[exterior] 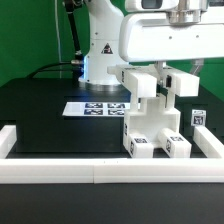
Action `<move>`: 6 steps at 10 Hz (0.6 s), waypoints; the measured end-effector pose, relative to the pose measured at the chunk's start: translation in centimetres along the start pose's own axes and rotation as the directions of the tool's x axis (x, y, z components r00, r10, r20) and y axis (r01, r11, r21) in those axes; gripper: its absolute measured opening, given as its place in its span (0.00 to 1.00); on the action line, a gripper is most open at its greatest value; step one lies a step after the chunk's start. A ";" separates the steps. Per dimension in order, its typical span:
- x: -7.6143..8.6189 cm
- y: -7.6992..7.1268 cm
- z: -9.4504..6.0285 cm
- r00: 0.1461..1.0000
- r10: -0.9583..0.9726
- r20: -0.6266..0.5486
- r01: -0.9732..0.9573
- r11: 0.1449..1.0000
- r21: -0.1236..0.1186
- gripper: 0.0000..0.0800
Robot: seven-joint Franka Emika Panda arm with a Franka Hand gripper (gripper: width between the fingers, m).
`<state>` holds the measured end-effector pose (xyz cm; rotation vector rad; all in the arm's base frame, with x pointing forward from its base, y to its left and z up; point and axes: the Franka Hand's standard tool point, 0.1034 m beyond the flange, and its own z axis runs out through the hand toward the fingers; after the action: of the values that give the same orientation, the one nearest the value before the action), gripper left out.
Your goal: Assemble chair
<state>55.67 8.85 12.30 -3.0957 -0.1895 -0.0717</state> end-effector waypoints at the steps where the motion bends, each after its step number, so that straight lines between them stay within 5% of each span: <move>1: -0.3 0.0 0.0 1.000 0.000 0.002 0.000 1.000 0.001 0.36; 6: -0.4 0.0 0.2 1.000 -0.002 -0.020 0.002 1.000 -0.003 0.36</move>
Offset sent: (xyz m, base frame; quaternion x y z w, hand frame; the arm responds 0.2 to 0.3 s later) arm -0.0108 0.0020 -0.0041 -0.0008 0.0149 -0.0075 0.9999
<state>55.29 8.84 12.08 -3.0966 -0.1913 -0.1023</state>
